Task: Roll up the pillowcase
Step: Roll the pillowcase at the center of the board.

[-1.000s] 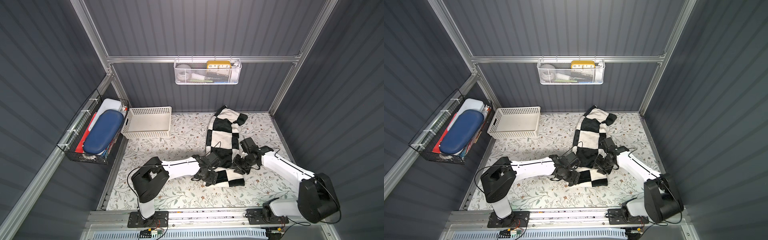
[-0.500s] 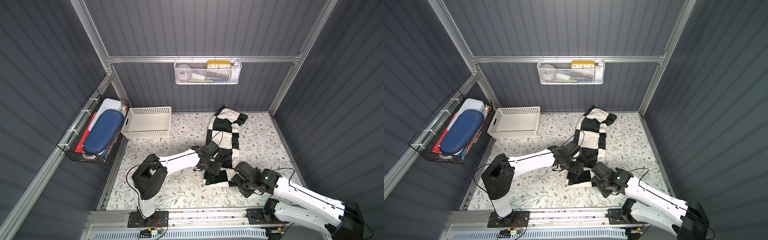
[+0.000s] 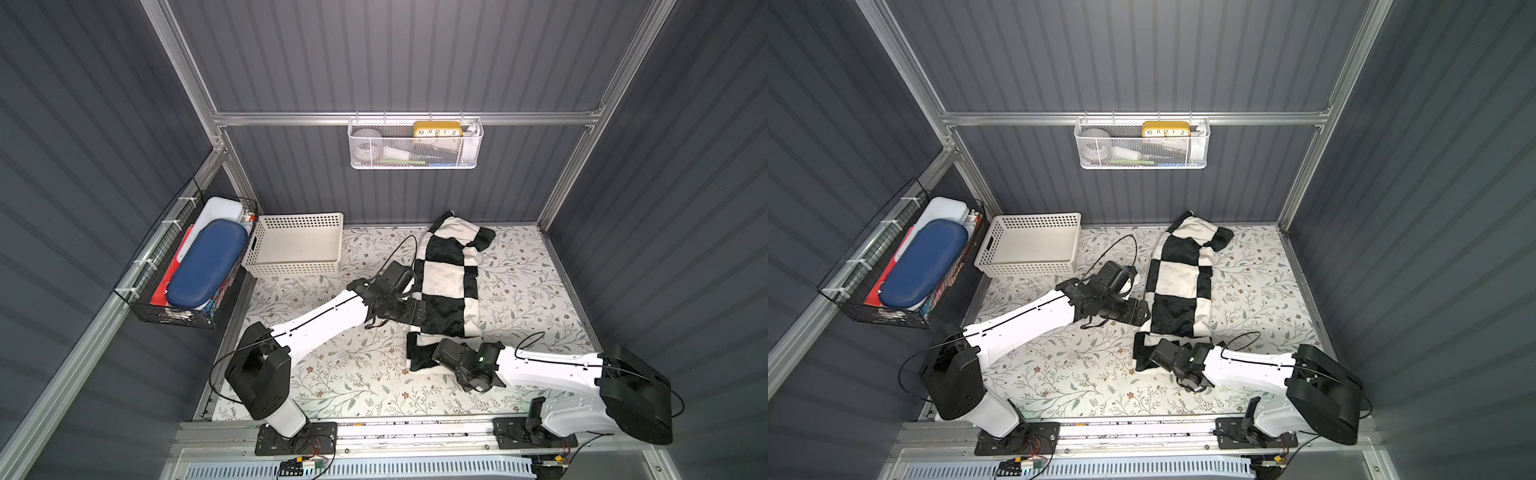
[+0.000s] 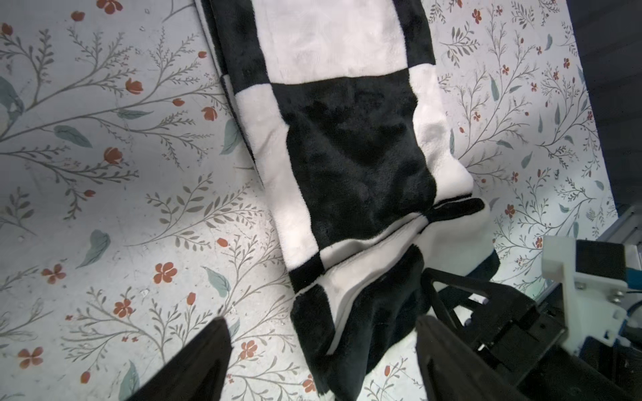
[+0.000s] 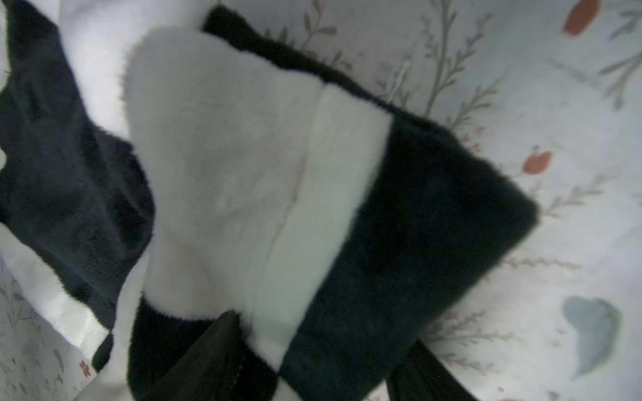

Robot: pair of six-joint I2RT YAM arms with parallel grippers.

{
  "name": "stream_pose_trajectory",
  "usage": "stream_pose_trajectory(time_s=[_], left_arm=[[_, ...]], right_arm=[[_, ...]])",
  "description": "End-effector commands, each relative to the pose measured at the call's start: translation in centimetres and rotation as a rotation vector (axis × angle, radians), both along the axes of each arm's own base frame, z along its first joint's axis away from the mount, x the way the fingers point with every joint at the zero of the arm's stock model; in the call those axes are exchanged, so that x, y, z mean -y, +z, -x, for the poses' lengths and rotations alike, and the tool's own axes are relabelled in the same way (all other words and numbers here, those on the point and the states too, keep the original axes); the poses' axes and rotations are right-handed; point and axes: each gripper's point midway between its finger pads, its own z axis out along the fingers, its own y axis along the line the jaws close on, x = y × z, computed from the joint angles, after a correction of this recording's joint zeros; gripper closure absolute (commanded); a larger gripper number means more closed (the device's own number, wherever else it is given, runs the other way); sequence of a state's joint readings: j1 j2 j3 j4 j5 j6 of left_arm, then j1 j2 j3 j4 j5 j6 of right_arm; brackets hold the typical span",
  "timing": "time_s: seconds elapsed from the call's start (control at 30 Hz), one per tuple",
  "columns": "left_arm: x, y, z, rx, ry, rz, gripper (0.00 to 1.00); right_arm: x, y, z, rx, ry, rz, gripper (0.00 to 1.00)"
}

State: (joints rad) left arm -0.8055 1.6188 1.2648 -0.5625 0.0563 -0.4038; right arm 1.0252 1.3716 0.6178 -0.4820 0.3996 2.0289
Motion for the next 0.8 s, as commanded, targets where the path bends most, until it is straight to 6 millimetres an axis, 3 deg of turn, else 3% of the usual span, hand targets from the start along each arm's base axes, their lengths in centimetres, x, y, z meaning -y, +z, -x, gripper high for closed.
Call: stream_pose_trajectory(time_s=[0.0,0.07,0.13,0.2,0.3,0.43,0.53,0.77], left_arm=[[-1.1,0.2,0.0,0.017,-0.019,-0.021,0.13],[-1.2,0.4,-0.2,0.020,-0.014,-0.013,0.13],[-1.4,0.2,-0.2,0.015,-0.009,-0.020,0.13],[-1.6,0.2,-0.1,0.013,-0.005,-0.024,0.13],[-1.8,0.0,-0.2,0.017,-0.009,-0.026,0.13],[-1.0,-0.4,-0.7,0.020,-0.035,-0.026,0.13],[0.0,-1.1,-1.0,-0.003,-0.060,-0.006,0.14],[1.4,-2.5,-0.8,-0.054,-0.109,0.001,0.15]], right_arm=[[-0.4,-3.0,1.3,-0.081,-0.162,-0.080,0.35],[-0.5,-3.8,1.8,-0.104,-0.182,-0.101,0.46],[-0.2,-3.8,2.1,-0.108,-0.197,-0.111,0.64],[-0.1,-3.1,2.3,-0.106,-0.195,-0.119,0.78],[0.6,-1.4,2.7,-0.108,-0.180,-0.098,0.88],[1.0,-0.2,3.6,-0.140,-0.159,-0.116,0.91],[1.6,0.8,3.9,-0.144,-0.148,-0.105,0.89],[3.0,2.6,1.6,-0.139,-0.151,-0.158,0.88]])
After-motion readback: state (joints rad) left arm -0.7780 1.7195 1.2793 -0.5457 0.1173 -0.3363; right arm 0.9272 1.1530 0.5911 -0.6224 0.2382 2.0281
